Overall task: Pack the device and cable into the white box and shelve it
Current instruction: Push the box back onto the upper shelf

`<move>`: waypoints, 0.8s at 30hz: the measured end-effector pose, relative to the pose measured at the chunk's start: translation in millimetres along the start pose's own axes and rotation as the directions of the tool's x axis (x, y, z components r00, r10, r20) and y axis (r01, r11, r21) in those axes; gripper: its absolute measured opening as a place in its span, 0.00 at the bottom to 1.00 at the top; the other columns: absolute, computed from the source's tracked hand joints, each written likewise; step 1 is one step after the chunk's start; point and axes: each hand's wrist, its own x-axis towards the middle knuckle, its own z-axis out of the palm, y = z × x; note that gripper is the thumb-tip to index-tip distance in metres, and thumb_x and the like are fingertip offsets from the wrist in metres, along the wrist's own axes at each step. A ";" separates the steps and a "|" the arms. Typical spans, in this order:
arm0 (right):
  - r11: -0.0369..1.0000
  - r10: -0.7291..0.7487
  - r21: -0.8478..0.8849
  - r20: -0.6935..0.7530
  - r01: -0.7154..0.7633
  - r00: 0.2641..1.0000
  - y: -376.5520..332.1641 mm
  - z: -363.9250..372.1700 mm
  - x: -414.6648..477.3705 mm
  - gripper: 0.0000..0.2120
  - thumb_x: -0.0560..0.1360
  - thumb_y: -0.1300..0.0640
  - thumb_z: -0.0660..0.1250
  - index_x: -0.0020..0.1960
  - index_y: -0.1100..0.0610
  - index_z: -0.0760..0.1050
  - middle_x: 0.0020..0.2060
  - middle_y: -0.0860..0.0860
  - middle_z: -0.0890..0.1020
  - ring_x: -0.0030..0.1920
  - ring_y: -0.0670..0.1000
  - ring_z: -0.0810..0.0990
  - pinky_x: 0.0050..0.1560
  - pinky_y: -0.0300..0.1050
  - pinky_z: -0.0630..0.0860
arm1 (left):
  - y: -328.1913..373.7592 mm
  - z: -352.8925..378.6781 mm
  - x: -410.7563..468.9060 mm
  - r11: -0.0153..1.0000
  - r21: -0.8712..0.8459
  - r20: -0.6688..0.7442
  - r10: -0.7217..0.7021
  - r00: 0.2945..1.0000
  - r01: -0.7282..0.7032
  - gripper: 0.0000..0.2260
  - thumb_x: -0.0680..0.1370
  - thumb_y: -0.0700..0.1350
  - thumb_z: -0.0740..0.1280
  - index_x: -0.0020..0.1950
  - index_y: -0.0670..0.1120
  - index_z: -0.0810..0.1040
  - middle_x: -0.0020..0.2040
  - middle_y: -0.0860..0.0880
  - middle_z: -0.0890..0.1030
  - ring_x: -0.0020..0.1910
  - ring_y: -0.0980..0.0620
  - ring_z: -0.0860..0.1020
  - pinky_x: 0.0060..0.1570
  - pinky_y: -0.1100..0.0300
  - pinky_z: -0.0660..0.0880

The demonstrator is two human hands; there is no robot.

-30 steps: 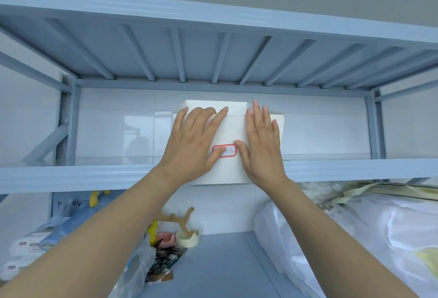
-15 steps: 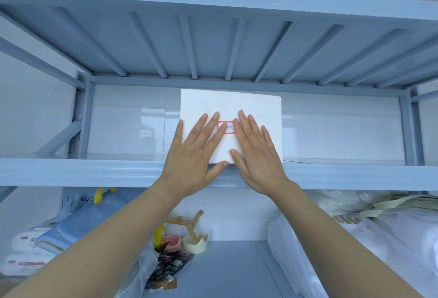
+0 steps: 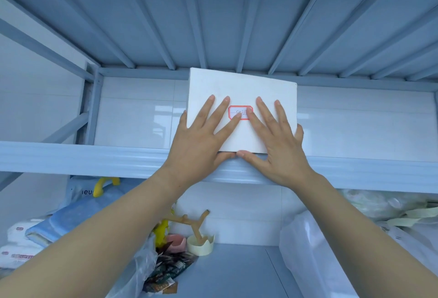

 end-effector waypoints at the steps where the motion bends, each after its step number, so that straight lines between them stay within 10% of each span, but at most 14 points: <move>1: 1.000 -0.017 0.009 0.011 0.017 1.000 -3.5 3.1 1.7 0.36 0.71 0.31 0.53 0.74 0.41 0.45 0.75 0.40 0.43 0.75 0.49 0.39 0.62 0.70 0.57 | -6.4 2.4 -3.1 1.000 -0.004 0.007 -0.006 1.000 0.006 0.31 0.73 0.63 0.59 0.73 0.51 0.62 0.76 0.45 0.58 0.74 0.42 0.56 0.58 0.34 0.68; 12: 0.999 -0.048 0.018 0.024 0.047 0.999 -75.6 40.6 39.3 0.33 0.73 0.34 0.54 0.73 0.39 0.46 0.75 0.38 0.43 0.75 0.48 0.39 0.63 0.69 0.57 | -92.8 9.4 -43.8 0.996 -0.084 0.060 -0.009 0.998 0.014 0.28 0.75 0.62 0.54 0.73 0.51 0.63 0.76 0.45 0.55 0.75 0.44 0.53 0.59 0.36 0.67; 16: 0.999 -0.049 0.015 0.059 0.048 0.997 -117.4 57.5 55.0 0.30 0.74 0.36 0.52 0.73 0.40 0.50 0.75 0.39 0.45 0.75 0.48 0.40 0.62 0.69 0.58 | -143.3 11.2 -60.2 0.957 -0.285 -0.032 -0.058 0.998 0.046 0.19 0.78 0.46 0.61 0.70 0.46 0.69 0.74 0.43 0.61 0.73 0.42 0.60 0.59 0.40 0.72; 24: 0.982 0.010 0.188 0.093 -0.028 0.996 -167.5 79.5 87.8 0.26 0.77 0.52 0.61 0.72 0.41 0.58 0.76 0.41 0.47 0.75 0.45 0.44 0.69 0.67 0.54 | -217.1 19.8 -87.7 0.921 -0.389 0.035 -0.017 0.999 0.029 0.18 0.80 0.44 0.59 0.70 0.46 0.68 0.75 0.45 0.60 0.75 0.44 0.55 0.71 0.52 0.58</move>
